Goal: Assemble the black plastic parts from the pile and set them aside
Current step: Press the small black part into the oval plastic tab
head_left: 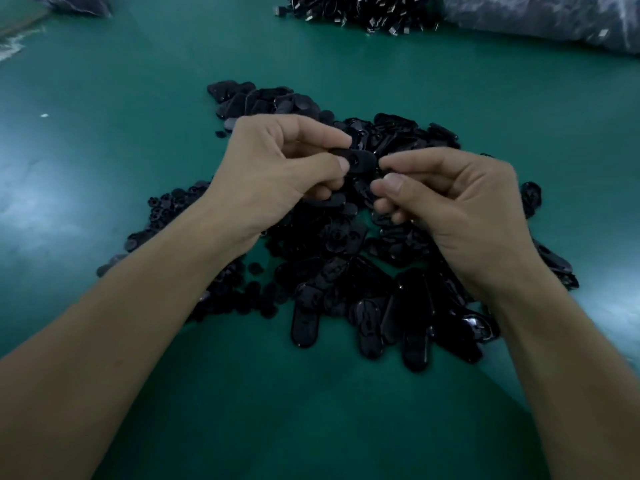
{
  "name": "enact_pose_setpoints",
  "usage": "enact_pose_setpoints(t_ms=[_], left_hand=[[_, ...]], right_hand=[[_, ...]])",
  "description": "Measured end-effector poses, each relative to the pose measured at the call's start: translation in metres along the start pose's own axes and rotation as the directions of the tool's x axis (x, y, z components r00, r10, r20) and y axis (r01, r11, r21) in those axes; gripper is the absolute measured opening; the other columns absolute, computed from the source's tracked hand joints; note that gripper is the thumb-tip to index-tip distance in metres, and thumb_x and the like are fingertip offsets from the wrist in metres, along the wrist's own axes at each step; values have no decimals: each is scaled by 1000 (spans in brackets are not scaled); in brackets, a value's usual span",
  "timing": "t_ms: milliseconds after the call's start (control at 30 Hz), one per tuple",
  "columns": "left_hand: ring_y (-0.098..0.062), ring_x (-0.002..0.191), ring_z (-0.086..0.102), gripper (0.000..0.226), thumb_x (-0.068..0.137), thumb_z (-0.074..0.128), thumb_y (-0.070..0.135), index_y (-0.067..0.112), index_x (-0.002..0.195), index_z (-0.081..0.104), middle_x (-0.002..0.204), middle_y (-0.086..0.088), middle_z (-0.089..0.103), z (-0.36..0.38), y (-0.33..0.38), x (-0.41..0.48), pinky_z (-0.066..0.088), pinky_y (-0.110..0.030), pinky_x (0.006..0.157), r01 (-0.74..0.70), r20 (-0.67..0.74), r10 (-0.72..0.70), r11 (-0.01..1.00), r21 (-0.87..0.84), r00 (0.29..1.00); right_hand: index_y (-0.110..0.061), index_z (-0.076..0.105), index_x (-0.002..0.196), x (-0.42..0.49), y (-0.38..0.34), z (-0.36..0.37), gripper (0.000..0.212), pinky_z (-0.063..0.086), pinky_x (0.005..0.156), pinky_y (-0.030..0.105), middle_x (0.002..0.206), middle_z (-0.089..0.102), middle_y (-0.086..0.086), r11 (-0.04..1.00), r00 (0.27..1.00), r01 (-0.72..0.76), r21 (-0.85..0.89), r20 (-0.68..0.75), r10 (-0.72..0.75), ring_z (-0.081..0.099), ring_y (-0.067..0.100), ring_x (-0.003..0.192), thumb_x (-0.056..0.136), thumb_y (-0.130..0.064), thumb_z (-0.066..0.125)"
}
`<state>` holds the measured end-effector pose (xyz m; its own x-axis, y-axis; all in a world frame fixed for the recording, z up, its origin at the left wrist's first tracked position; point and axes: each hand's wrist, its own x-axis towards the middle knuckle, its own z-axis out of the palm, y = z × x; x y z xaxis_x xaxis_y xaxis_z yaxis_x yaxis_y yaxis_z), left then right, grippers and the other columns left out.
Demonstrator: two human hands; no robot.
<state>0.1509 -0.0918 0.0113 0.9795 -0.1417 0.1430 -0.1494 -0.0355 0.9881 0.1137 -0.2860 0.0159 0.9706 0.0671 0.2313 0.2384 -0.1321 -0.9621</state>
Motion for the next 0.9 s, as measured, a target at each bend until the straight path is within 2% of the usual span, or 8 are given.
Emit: enact_pose_setpoints(t_ms=[100, 167, 267, 367, 567, 767, 900], left_hand=[[-14, 66, 70, 19, 80, 78, 2, 20, 88, 76, 69, -1, 74, 0, 0, -1, 56, -21, 63, -15, 42, 16, 1000, -13, 999], [-14, 66, 70, 20, 80, 77, 1, 19, 88, 76, 70, -2, 74, 0, 1, -1, 56, -22, 62, -24, 56, 25, 1000, -17, 998], [-14, 64, 71, 21, 81, 77, -2, 17, 89, 75, 69, -3, 74, 1, 2, -1, 56, -21, 62, -41, 65, 42, 999, -14, 997], [-13, 65, 71, 22, 80, 78, -3, 17, 88, 75, 69, -3, 74, 2, 3, -3, 57, -22, 63, -54, 79, 55, 998, -16, 995], [-16, 67, 73, 22, 78, 80, -2, 18, 88, 76, 67, 0, 73, 4, 6, -5, 58, -24, 64, -68, 113, 73, 997, -42, 991], [-16, 68, 73, 21, 78, 79, 0, 17, 89, 76, 70, -1, 74, 4, 7, -7, 58, -24, 65, -68, 132, 76, 996, -63, 988], [-16, 69, 73, 21, 79, 79, 1, 19, 90, 76, 71, 0, 74, 4, 7, -7, 58, -24, 65, -70, 141, 78, 996, -60, 987]], right_hand=[[-15, 71, 92, -2, -1, 0, 9, 55, 63, 22, 84, 77, 9, 994, 1000, -5, 106, -30, 8, 74, 19, 72, 89, -6, 71], [-18, 73, 89, -2, -1, -2, 9, 54, 63, 22, 84, 77, 6, 994, 998, 2, 106, -62, 5, 71, 17, 73, 87, -10, 74], [-25, 78, 80, -1, -1, -3, 9, 49, 60, 21, 72, 70, -4, 993, 994, -14, 113, -105, 26, 60, 11, 66, 81, -16, 78], [-23, 78, 76, -1, -2, -3, 12, 48, 58, 20, 70, 70, 0, 971, 992, -76, 226, -82, 97, 62, 11, 64, 78, -12, 75], [-21, 77, 76, -1, -2, -4, 15, 50, 57, 19, 79, 75, 7, 922, 987, -149, 357, -5, 161, 66, 12, 64, 79, -6, 73], [-21, 77, 75, -1, -2, -3, 15, 49, 56, 19, 76, 74, 6, 922, 988, -140, 360, -11, 154, 65, 11, 63, 79, -6, 73], [-19, 75, 86, -1, -2, -3, 15, 50, 58, 19, 75, 74, 6, 923, 989, -132, 361, -15, 148, 65, 11, 63, 79, -5, 73]])
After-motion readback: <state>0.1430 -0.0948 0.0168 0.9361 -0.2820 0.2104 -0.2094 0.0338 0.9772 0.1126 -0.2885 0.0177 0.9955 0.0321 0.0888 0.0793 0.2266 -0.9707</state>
